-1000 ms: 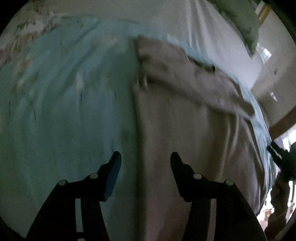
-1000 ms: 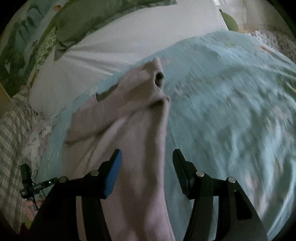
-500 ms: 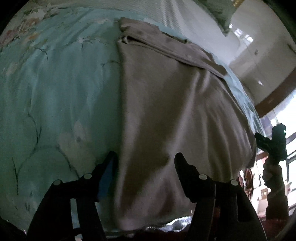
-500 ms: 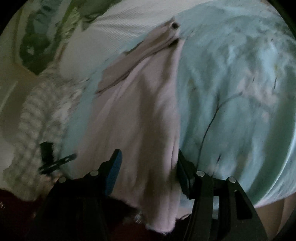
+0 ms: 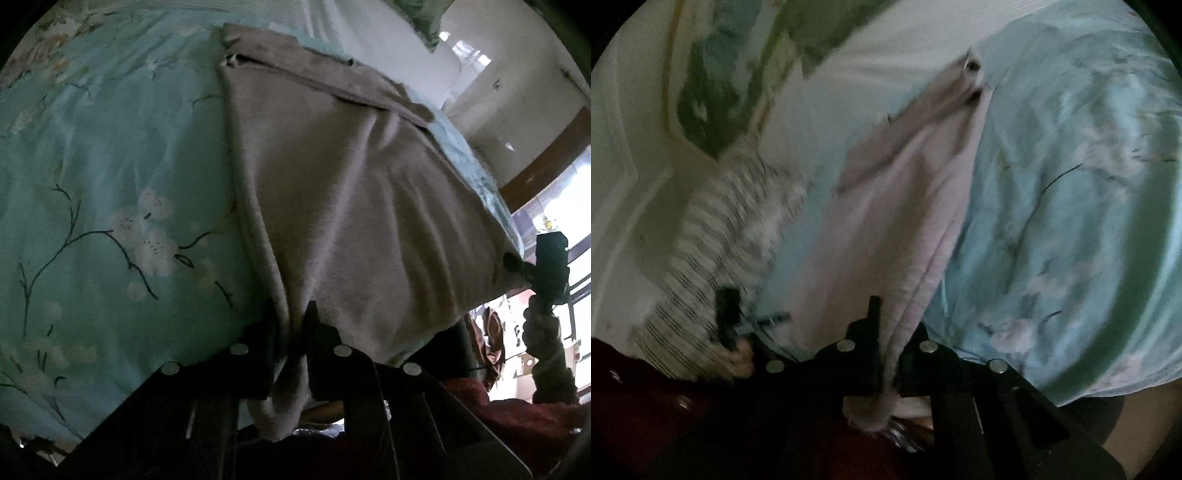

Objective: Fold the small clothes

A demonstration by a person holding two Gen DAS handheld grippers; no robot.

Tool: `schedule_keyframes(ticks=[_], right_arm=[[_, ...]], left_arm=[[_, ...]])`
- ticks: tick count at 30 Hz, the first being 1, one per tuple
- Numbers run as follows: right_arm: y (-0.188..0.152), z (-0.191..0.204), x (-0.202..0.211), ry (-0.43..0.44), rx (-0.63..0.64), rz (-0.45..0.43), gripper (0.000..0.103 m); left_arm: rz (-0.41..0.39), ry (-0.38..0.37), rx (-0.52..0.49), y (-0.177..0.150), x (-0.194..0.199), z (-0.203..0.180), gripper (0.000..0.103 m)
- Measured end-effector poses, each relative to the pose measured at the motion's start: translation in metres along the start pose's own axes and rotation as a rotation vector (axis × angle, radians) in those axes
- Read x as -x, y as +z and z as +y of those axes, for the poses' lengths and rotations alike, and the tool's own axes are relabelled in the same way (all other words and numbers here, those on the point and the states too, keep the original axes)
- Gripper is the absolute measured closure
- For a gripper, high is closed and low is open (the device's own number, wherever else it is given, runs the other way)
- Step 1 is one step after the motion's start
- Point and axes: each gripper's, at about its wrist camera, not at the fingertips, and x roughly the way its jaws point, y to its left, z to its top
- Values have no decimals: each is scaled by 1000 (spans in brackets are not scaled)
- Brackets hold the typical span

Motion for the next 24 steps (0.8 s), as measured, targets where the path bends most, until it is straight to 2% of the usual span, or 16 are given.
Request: schedule_keyframes(ticks=[2,5,8,11,12,15,17,21,24], right_arm=[[0,-6,0,11,-17,1,97],[-3,-6,-19,24,-9,83,97],[-7,-3,-32,21,4,114,97],[-7,-4,-25,73,-21,55,97],[-6,-2,-19,94,-30,22,97],[-1,-6,2,159,-70,-77,97],[2,-10,12,189,-92,-119,97],[7,-15,7,185,-109,-124,97],[9,-18,5,182,-124,-115,97]], left_arm=[[3,-5,-15,-5,5,1,91],[51,-23,9,-9,-1,9,87],[56,-60,25,-12,0,14,81],[39,-57,17,-15,1,13,88],[34,-54,10,-16,2,13,94],[-8,-56,-17,-19,14,9,96],[-46,-92,-14,-18,24,4,96],[-59,-191,41,-14,26,15,92],[-6,-187,68,-14,12,24,93]])
